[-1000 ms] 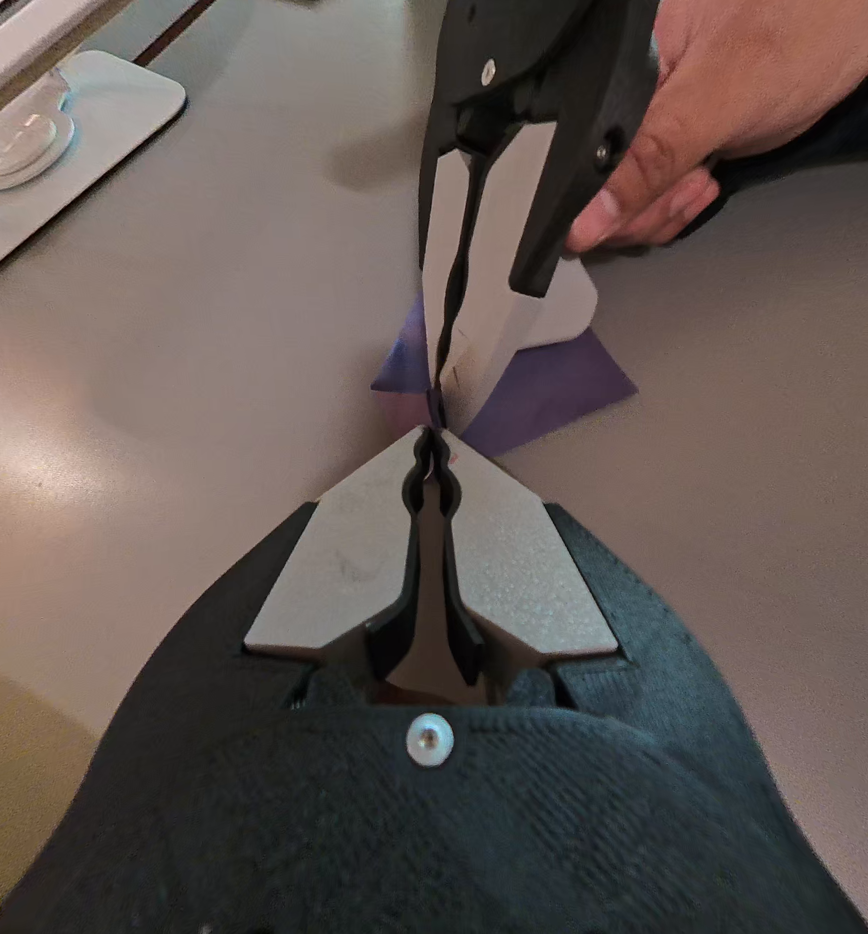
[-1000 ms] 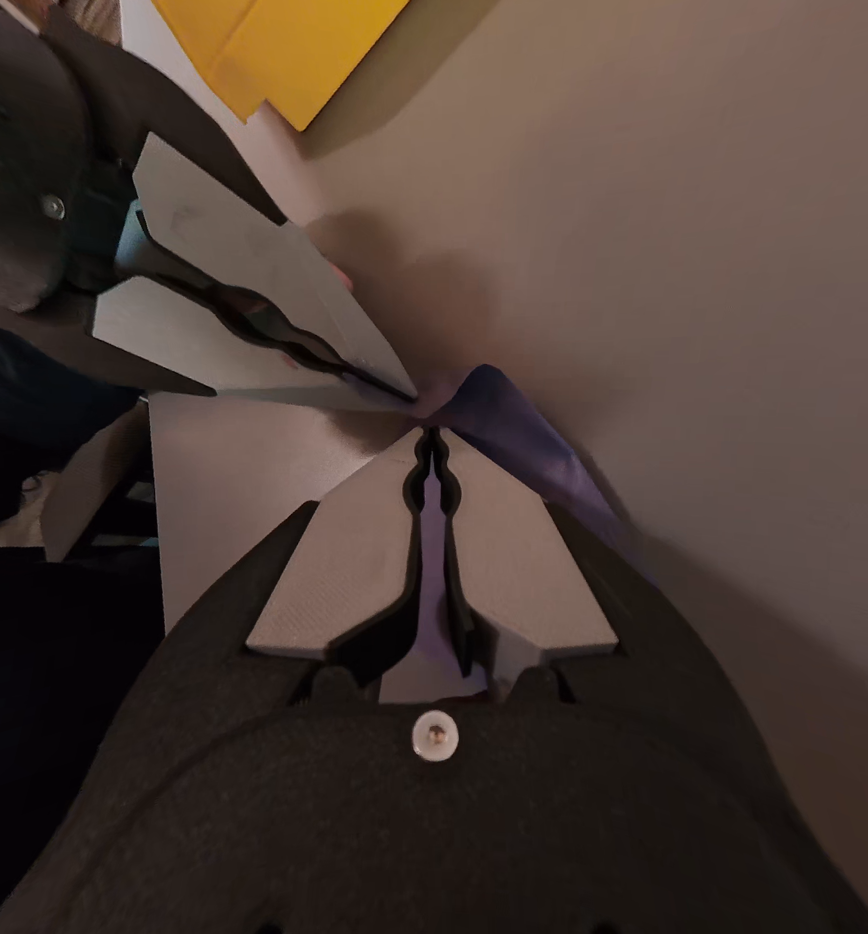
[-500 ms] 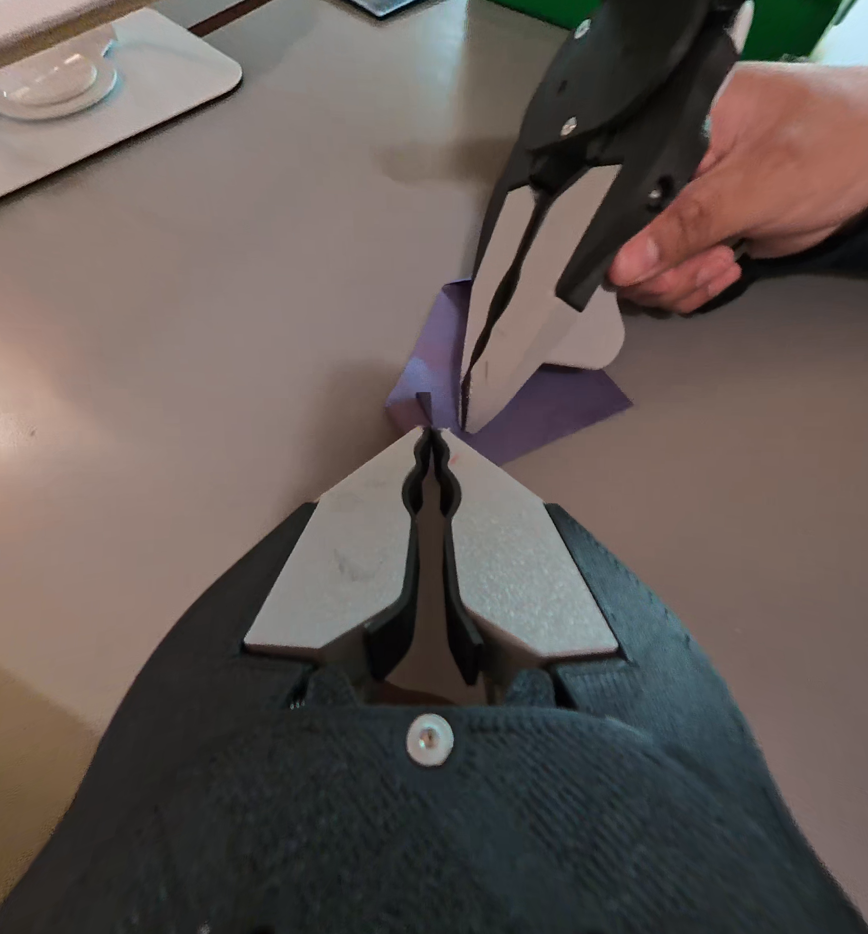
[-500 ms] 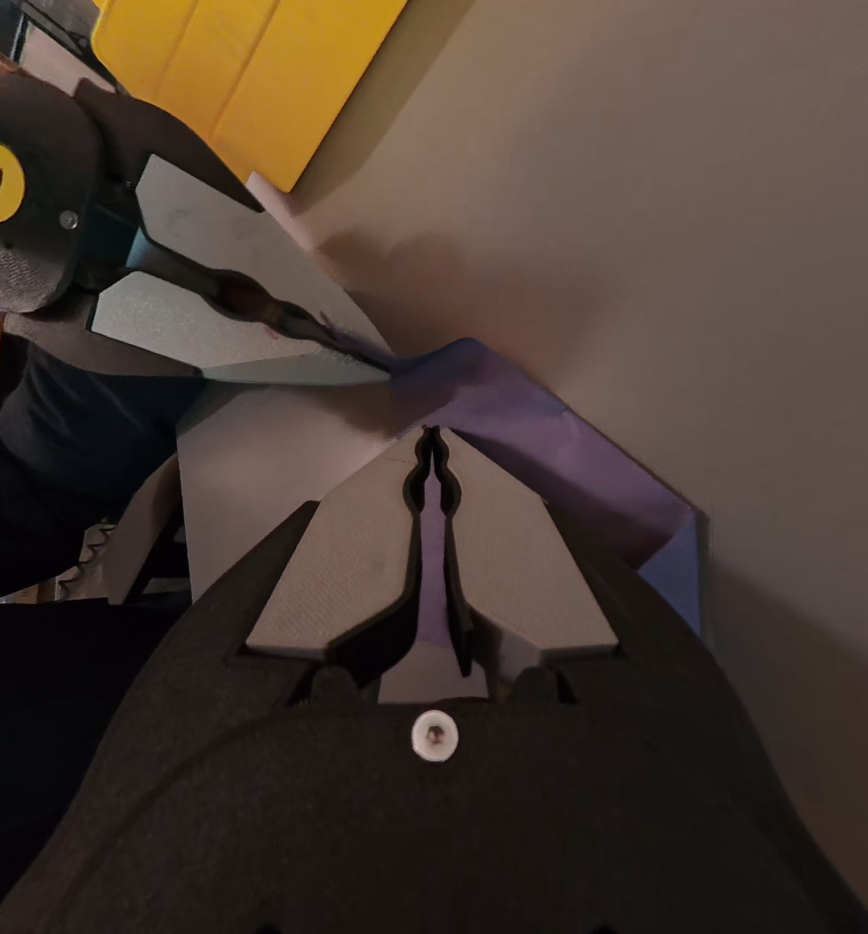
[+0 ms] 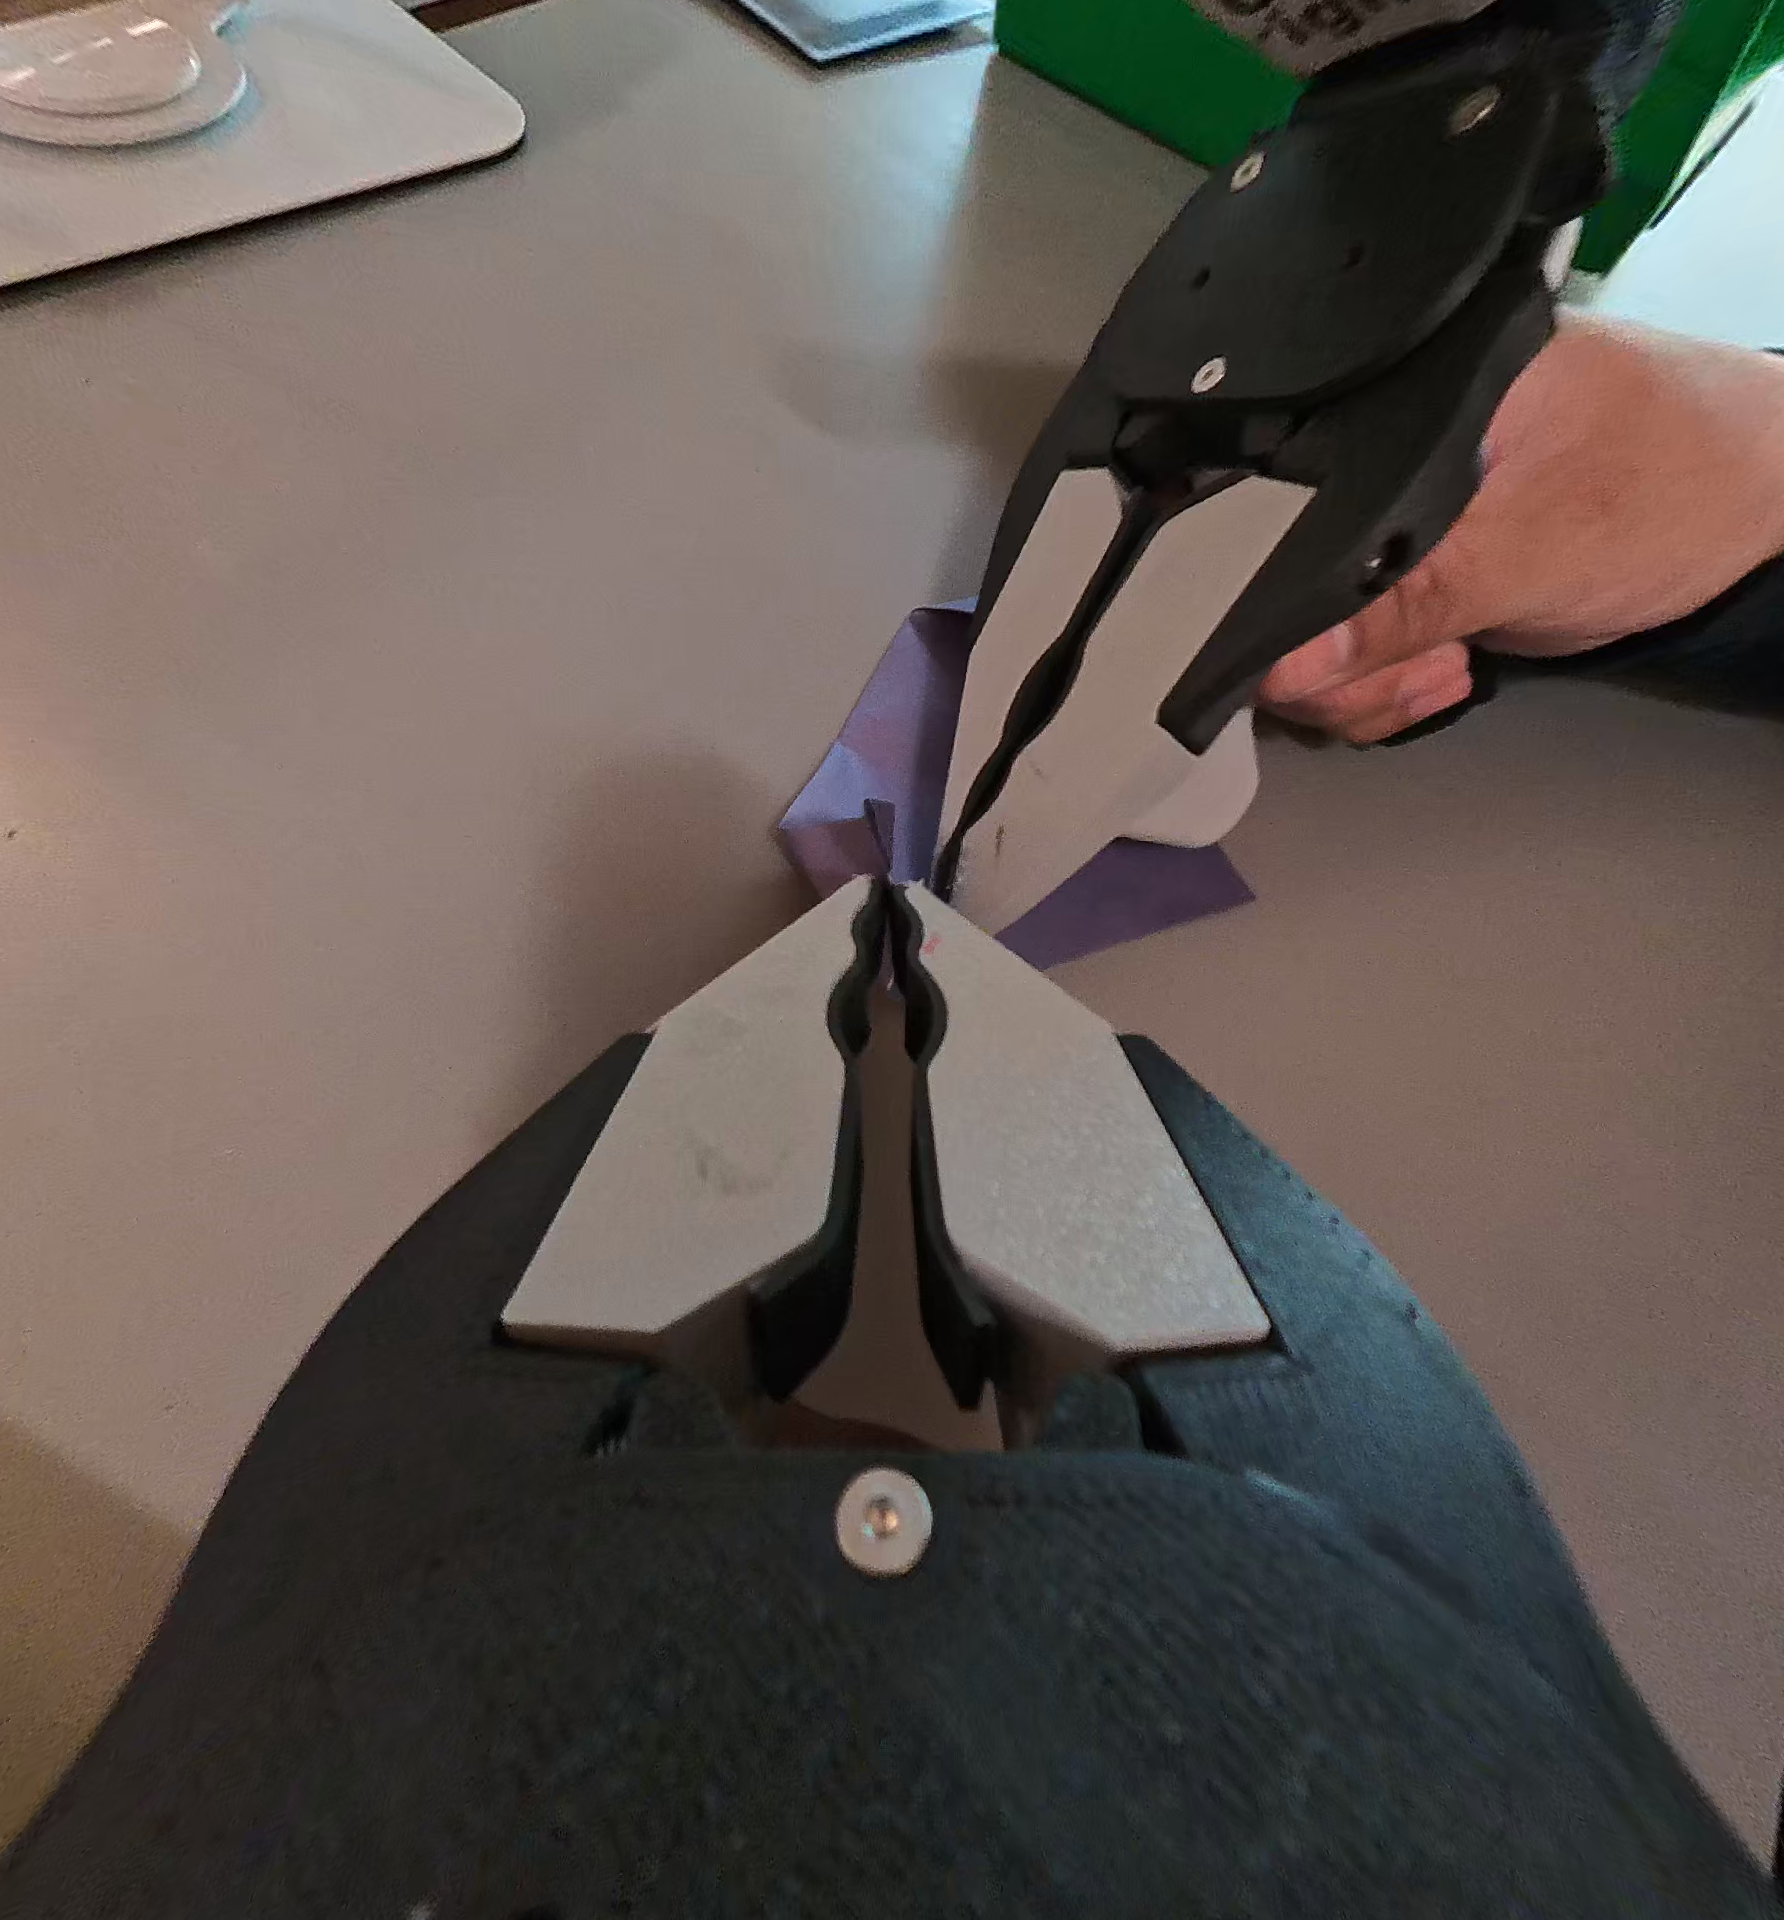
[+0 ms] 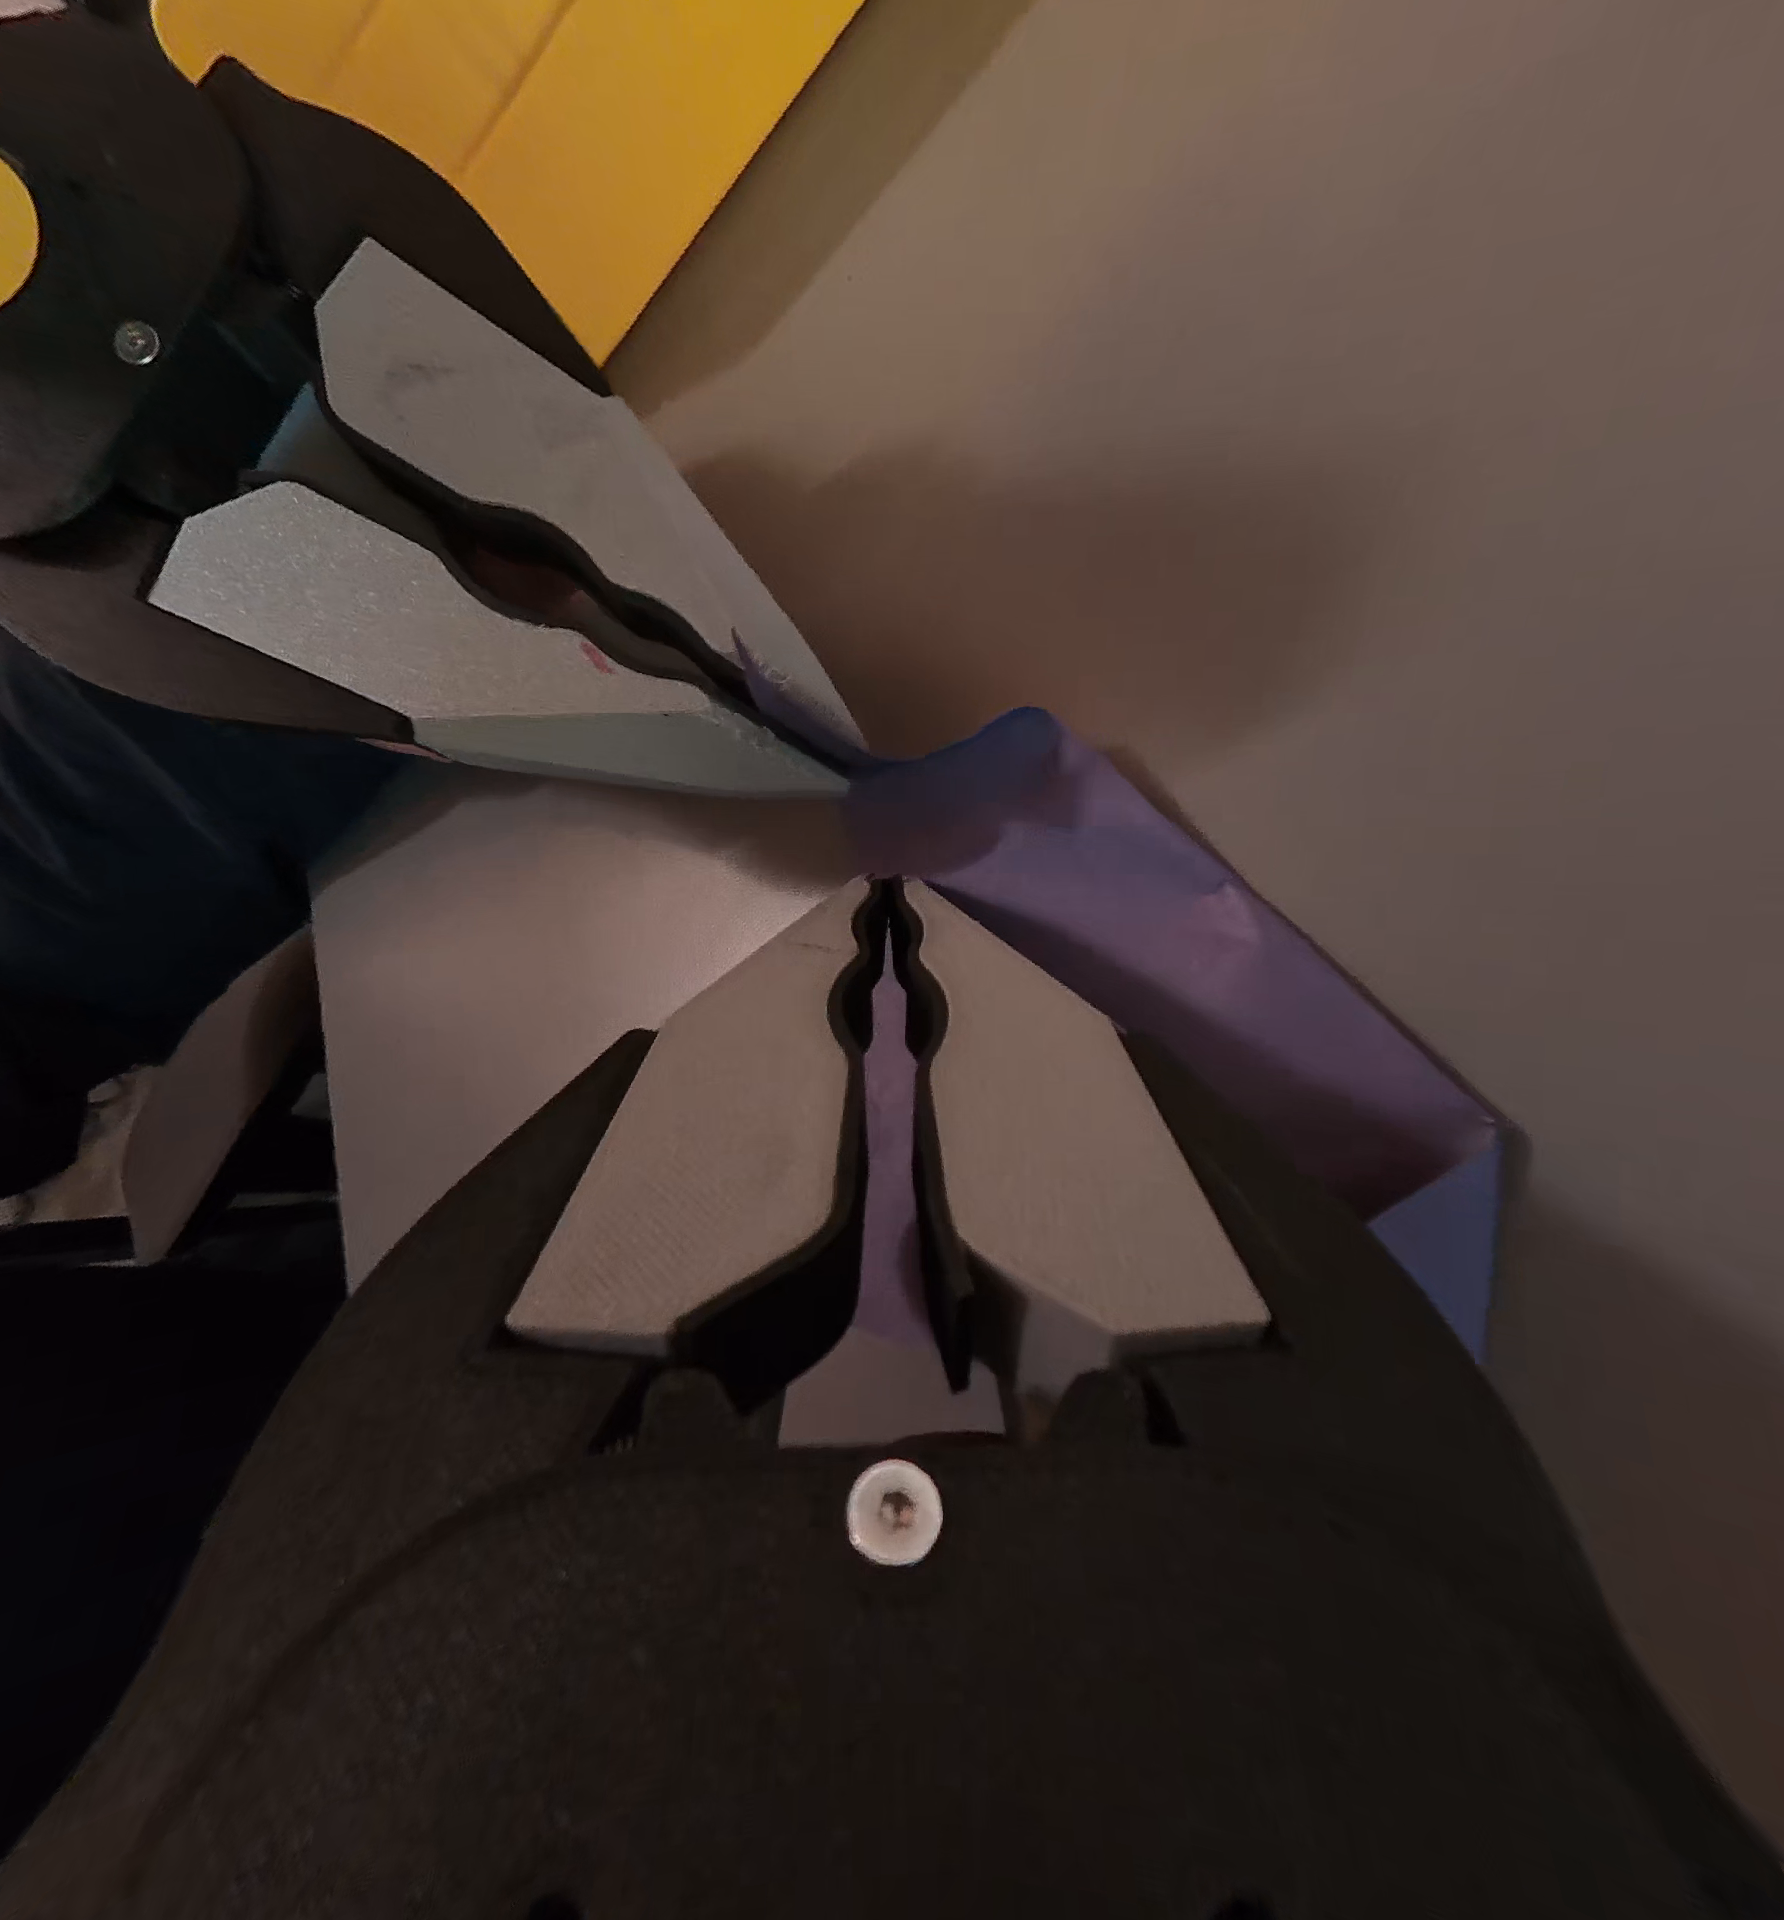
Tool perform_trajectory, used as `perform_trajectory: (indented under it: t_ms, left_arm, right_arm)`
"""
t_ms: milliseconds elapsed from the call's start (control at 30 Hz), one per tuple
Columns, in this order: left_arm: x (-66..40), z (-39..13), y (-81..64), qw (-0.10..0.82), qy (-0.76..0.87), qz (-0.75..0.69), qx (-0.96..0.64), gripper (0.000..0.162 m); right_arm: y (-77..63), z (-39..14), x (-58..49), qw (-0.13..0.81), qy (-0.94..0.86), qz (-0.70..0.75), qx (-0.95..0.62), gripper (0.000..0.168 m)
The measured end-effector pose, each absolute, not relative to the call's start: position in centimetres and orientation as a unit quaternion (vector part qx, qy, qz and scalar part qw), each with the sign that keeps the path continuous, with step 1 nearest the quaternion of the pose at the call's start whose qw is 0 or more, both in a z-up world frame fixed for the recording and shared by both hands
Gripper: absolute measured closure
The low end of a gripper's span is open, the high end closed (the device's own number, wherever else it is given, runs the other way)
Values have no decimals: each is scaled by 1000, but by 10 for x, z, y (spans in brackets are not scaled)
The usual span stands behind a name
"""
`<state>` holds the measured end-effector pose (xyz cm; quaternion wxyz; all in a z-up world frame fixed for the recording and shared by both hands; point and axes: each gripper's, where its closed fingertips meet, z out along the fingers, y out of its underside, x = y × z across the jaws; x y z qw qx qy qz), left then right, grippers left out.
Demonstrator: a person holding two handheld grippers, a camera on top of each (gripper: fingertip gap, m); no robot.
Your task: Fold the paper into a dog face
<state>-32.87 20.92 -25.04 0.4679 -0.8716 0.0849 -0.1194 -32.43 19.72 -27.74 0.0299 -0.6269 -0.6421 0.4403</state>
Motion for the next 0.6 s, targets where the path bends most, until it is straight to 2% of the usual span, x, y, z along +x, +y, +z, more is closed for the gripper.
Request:
perform_trajectory:
  t_ms: [33, 600]
  left_arm:
    - [-327, -248, 209, 473, 87, -126, -868, 162]
    - [-317, -261, 210, 443, 136, -81, -882, 162]
  right_arm:
    - [197, -277, -325, 24, -636, 444, -631, 168]
    - [211, -275, -327, -12, -558, 483, -674, 168]
